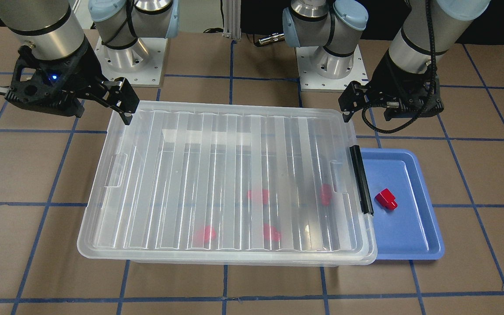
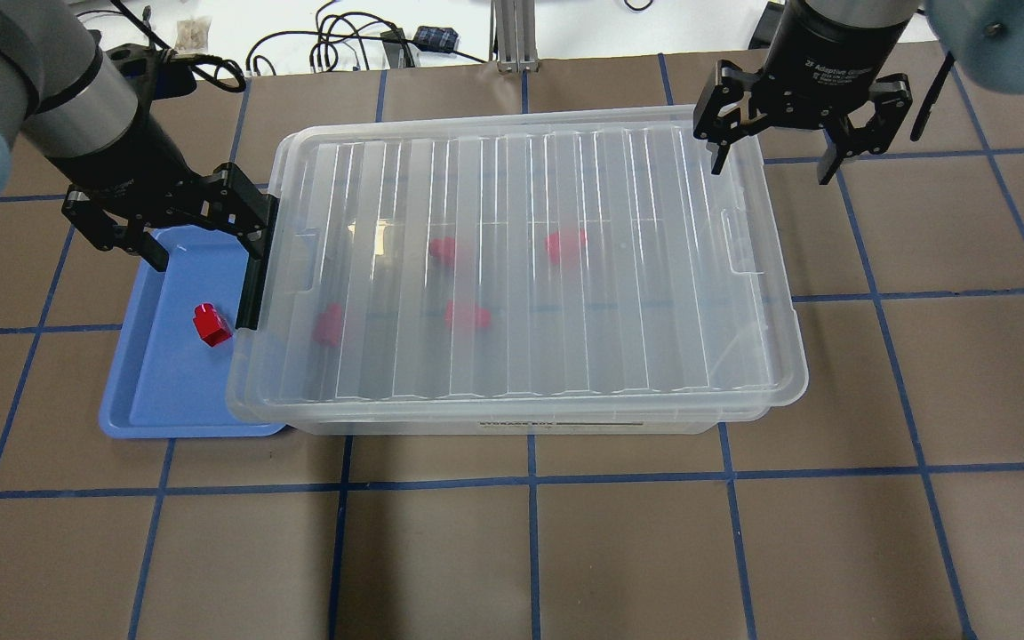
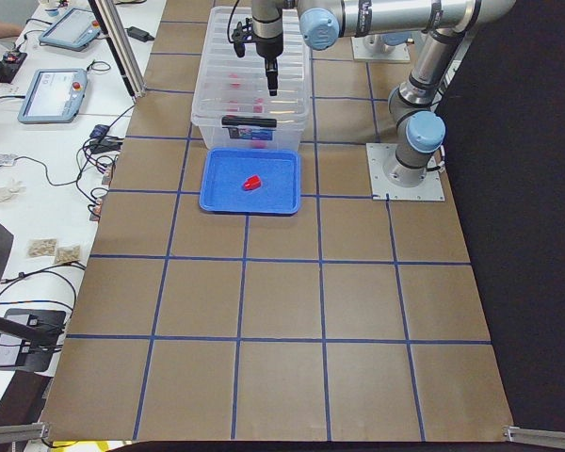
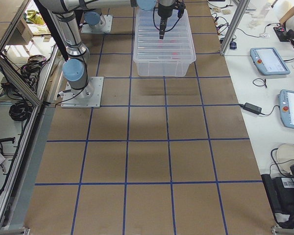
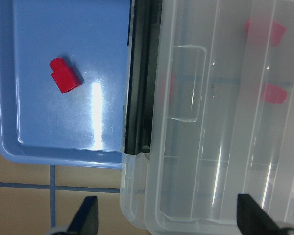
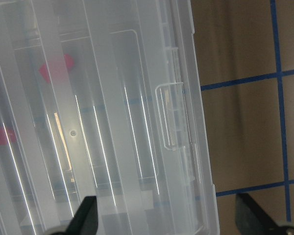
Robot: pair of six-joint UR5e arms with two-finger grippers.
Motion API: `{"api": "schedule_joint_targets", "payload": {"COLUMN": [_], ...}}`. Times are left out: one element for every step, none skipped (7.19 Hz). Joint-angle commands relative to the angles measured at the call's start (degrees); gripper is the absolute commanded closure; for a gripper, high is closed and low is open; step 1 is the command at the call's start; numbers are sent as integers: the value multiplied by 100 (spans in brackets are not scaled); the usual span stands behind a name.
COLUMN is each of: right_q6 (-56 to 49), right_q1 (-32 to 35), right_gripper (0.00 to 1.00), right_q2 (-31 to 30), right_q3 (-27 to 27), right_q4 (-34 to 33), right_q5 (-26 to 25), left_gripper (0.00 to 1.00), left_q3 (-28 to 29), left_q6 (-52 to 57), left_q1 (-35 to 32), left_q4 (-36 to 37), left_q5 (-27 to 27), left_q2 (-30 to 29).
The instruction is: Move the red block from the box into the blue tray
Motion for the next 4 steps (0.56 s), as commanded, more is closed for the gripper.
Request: {"api": "schedule_joint_targets", "payload": {"right_q6": [0, 0, 0, 0], "right_q1": [0, 0, 0, 0], "right_gripper": [0, 0, 0, 0], "right_q2": [10, 10, 10, 10], "right_q3": [1, -8, -8, -8], "right_q4": [-6, -6, -6, -6], "right_q5": [-2, -2, 7, 7], "left_gripper": [0, 0, 0, 0], "left_q3": [9, 9, 0, 0], "left_q6": [-6, 3, 3, 3], "left_q1": [0, 0, 0, 0], "left_q4": [32, 23, -3, 23], "left_q5": [-10, -1, -1, -10], "left_q2": [-11, -11, 7, -2]}}
